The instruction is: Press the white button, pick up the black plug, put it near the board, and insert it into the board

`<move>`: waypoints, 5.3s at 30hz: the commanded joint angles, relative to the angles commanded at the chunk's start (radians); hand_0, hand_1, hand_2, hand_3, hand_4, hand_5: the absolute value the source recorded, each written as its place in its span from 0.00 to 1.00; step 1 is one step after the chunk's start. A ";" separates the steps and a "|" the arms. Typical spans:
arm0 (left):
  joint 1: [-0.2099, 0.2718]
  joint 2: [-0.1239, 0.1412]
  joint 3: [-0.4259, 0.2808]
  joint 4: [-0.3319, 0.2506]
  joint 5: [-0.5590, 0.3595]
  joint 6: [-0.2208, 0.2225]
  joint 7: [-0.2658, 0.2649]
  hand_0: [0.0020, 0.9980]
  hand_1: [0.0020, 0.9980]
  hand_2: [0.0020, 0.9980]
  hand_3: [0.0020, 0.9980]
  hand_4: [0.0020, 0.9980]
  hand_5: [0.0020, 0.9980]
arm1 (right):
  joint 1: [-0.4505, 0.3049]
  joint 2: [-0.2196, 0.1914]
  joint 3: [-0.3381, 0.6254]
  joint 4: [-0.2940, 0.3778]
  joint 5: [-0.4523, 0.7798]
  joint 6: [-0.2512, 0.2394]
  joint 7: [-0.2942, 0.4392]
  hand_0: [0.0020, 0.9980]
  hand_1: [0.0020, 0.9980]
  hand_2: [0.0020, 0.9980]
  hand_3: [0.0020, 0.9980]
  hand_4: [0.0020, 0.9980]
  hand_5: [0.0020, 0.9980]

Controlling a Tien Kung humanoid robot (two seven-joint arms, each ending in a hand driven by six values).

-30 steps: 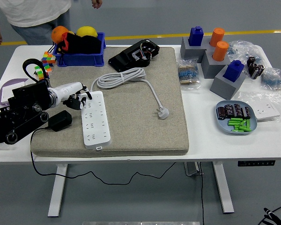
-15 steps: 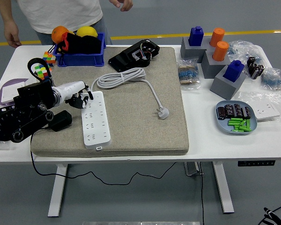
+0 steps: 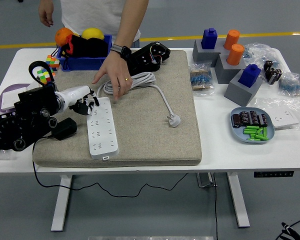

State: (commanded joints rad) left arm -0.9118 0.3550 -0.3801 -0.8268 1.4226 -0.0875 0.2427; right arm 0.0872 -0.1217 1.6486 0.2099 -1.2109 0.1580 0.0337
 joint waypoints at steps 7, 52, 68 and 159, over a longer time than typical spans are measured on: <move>0.002 0.004 -0.010 -0.005 0.005 0.000 0.001 0.01 0.03 0.13 0.67 0.24 0.00 | -0.001 0.002 0.001 -0.001 -0.002 0.001 -0.001 0.83 0.76 0.75 0.74 0.79 0.57; 0.404 0.094 -0.591 -0.439 0.259 0.002 0.014 0.50 0.65 0.52 0.60 0.80 0.00 | -0.010 0.014 0.015 0.002 -0.008 0.002 0.002 0.83 0.76 0.75 0.74 0.79 0.57; 0.633 0.015 -0.891 -0.495 0.391 -0.016 -0.028 0.79 0.84 0.76 0.47 0.99 0.00 | -0.009 0.010 -0.007 0.003 0.001 0.003 0.001 0.83 0.76 0.75 0.74 0.79 0.57; 0.541 0.104 -0.647 -0.536 0.320 0.015 -0.049 0.52 0.48 0.45 0.48 0.78 0.00 | -0.015 0.004 -0.018 0.008 0.016 -0.006 0.013 0.83 0.76 0.75 0.73 0.79 0.57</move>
State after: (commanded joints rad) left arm -0.3711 0.4593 -1.0270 -1.3630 1.7429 -0.0723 0.1936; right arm 0.0725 -0.1178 1.6309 0.2177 -1.1945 0.1523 0.0463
